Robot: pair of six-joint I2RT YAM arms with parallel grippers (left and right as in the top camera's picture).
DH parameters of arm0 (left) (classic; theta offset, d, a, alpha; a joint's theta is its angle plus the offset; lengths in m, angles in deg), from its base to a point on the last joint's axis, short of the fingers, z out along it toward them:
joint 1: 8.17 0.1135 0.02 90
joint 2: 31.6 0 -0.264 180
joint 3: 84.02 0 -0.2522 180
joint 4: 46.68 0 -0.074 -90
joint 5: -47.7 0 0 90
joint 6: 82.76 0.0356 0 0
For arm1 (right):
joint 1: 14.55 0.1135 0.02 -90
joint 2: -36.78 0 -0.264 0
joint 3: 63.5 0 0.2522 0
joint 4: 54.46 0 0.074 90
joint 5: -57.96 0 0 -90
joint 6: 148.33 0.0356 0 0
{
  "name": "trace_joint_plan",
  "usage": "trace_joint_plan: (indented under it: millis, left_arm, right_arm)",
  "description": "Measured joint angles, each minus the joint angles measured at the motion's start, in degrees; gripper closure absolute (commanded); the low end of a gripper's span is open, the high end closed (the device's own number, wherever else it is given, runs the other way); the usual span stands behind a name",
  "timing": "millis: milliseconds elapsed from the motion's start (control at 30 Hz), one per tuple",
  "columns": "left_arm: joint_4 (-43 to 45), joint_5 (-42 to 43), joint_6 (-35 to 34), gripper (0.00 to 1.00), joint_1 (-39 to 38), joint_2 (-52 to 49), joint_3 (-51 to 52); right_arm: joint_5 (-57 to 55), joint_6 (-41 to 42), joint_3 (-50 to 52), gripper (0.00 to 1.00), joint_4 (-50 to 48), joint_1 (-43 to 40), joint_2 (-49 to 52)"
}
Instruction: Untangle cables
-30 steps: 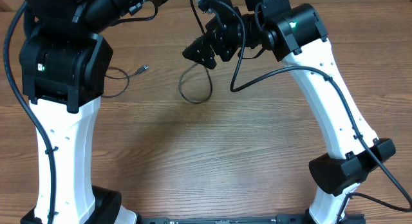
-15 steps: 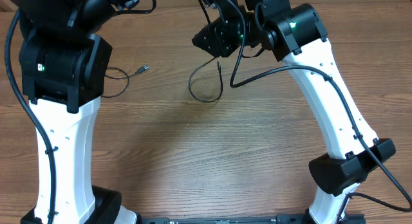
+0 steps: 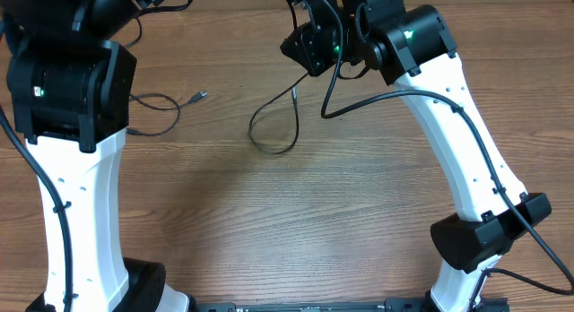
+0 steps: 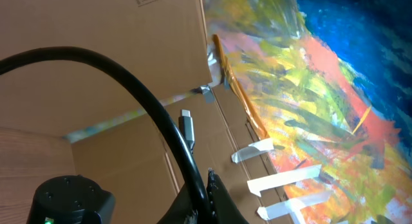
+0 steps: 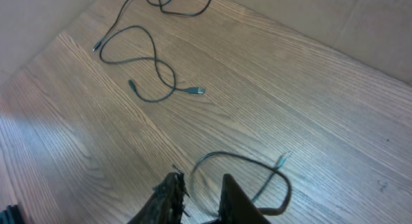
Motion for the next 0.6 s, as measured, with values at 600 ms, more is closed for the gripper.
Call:
trace_joint_plan:
  millis: [600]
  left_arm:
    - [0.0,0.3,0.0,0.96,5.5,0.0,0.0]
  right_arm:
    - [-0.2,0.1,0.0,0.95,1.2,0.0,0.0]
